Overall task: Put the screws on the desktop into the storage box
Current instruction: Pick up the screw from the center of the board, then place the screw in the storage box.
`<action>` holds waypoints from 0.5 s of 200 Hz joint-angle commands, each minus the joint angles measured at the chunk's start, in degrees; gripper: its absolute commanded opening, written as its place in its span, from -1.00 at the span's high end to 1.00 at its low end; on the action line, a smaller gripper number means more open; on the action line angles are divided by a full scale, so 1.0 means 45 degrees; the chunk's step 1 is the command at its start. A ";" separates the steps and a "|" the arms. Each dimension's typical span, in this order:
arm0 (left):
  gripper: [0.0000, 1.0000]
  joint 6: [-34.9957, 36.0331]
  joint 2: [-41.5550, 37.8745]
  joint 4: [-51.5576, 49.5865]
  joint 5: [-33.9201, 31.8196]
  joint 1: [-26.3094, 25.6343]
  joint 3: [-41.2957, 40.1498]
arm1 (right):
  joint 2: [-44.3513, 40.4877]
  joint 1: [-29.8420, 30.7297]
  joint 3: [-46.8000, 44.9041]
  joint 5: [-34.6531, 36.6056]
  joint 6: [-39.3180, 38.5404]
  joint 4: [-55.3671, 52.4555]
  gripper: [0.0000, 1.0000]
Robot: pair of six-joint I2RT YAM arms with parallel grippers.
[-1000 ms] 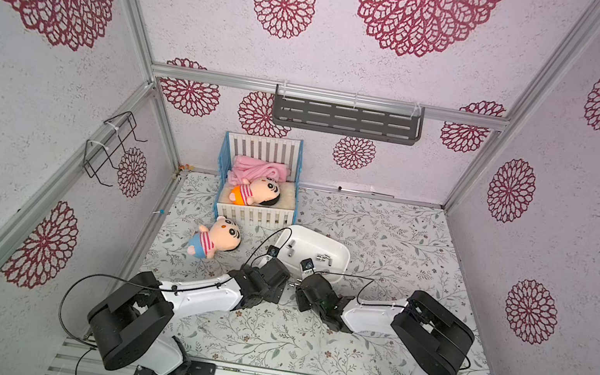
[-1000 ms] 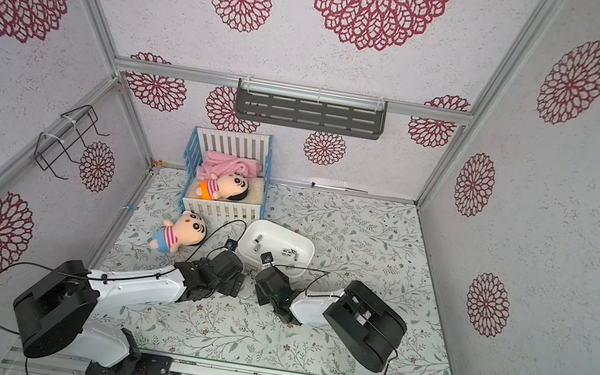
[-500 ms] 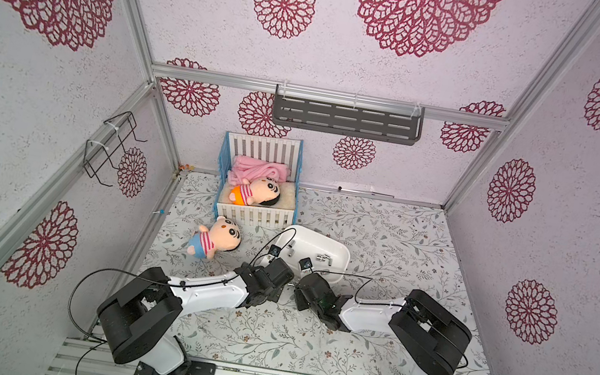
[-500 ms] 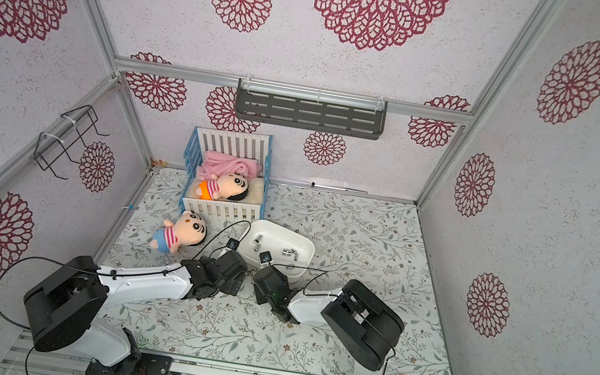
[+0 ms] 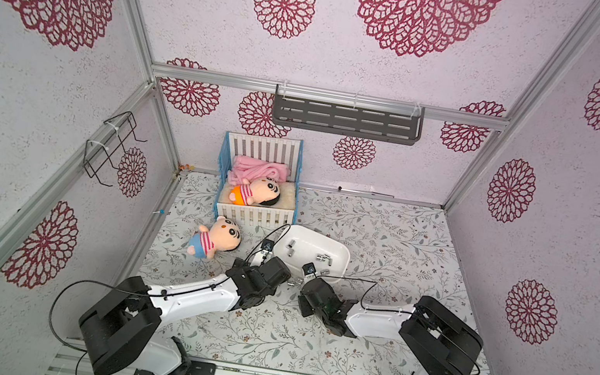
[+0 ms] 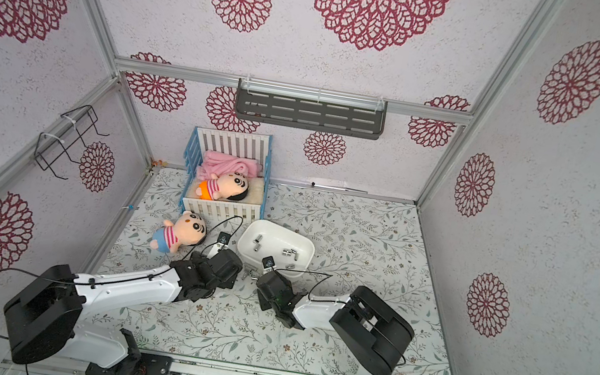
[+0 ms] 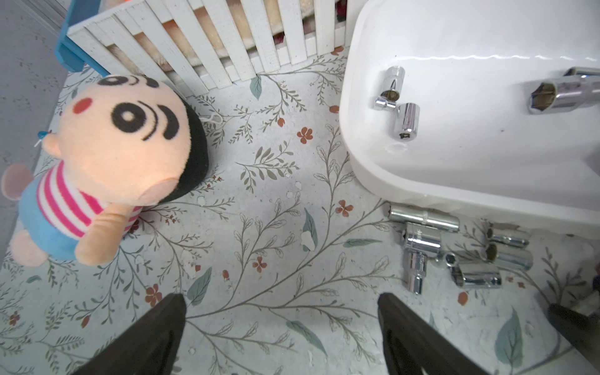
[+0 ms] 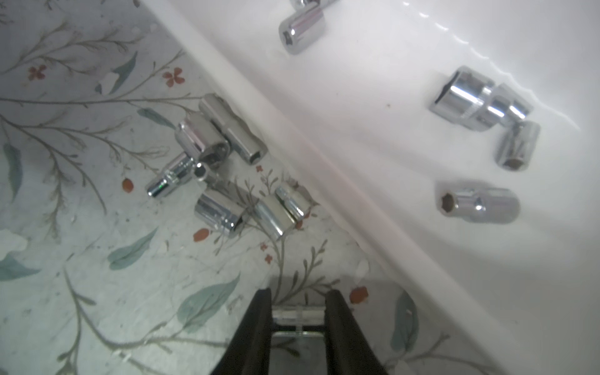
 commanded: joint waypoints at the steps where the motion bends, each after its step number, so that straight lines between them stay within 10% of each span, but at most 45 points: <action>1: -0.95 -0.0058 -0.0255 0.0096 0.0253 -0.0017 -0.0210 | -0.1305 0.0039 -0.0212 -0.0366 0.0111 -0.0395 0.56; 100: -0.99 0.0128 -0.1081 0.0499 0.1512 0.0119 -0.0516 | -0.3267 -0.1968 0.1572 -0.0257 -0.0088 -0.1361 0.62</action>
